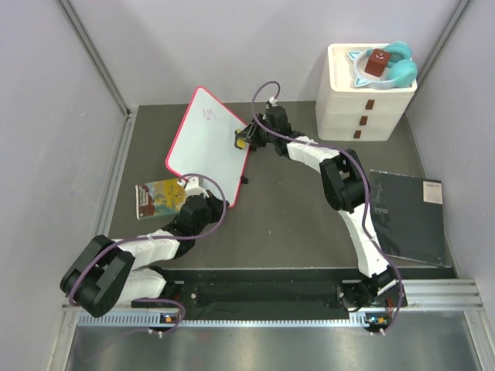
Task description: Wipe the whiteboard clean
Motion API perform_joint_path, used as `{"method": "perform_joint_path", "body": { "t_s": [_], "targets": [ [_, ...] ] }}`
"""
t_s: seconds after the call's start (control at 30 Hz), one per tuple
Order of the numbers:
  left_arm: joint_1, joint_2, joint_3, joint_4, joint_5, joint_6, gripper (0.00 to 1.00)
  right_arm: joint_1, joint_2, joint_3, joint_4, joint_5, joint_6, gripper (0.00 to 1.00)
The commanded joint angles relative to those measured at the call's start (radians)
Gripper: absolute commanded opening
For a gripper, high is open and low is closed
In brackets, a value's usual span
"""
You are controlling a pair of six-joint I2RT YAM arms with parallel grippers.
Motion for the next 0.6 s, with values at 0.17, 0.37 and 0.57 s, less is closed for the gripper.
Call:
{"method": "perform_joint_path", "body": {
  "t_s": [0.17,0.37,0.57],
  "targets": [
    [-0.040,0.031,-0.009,-0.175,0.194,0.148,0.00,0.046,0.065,0.005,-0.025,-0.056,-0.015,0.00],
    [-0.040,0.026,-0.010,-0.175,0.193,0.147,0.00,0.128,0.052,-0.056,-0.037,-0.074,-0.063,0.00],
    [-0.040,0.024,-0.012,-0.172,0.194,0.147,0.00,0.194,0.002,-0.124,-0.008,-0.079,-0.081,0.00]
  ]
}}
